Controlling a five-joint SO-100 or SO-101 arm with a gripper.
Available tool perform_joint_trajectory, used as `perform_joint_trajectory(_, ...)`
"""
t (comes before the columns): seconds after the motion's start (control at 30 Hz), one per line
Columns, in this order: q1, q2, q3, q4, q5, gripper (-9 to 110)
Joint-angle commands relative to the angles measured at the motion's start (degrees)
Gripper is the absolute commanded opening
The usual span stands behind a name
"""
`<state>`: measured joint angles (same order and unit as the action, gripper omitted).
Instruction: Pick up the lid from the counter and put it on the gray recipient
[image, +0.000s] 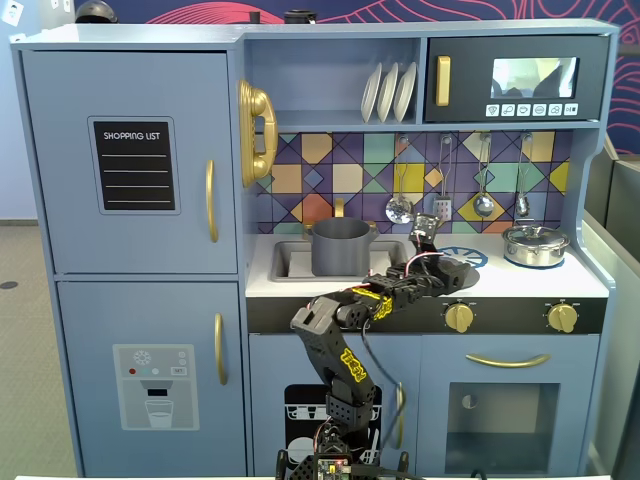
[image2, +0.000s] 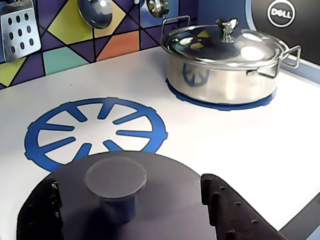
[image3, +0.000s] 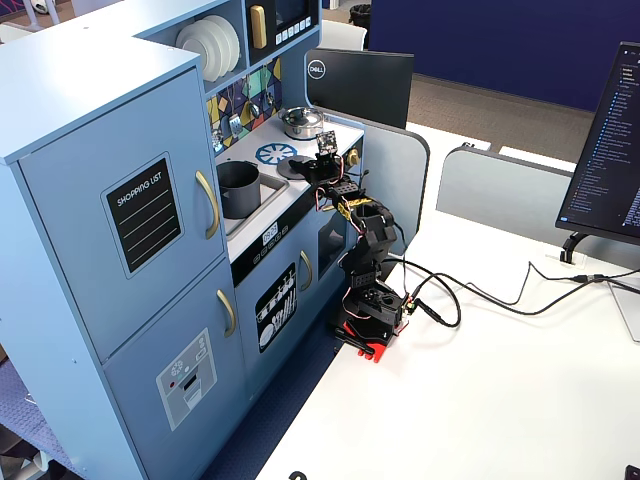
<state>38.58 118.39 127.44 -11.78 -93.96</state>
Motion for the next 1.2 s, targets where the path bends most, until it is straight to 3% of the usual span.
perform_joint_trajectory(0.0,-0.6,-1.6,-5.8,-2.3,1.1,28)
perform_joint_trajectory(0.67,-2.3,-13.3,-12.8,-4.2,1.4,22)
perform_joint_trajectory(0.73,-2.5,-13.4,-12.4,-4.2,1.3,19)
perform_joint_trajectory(0.87,-3.2,-13.3,-10.9,-4.0,-0.1,1)
perform_joint_trajectory(1.17,-3.7,-12.5,-12.7,-4.6,0.0,0)
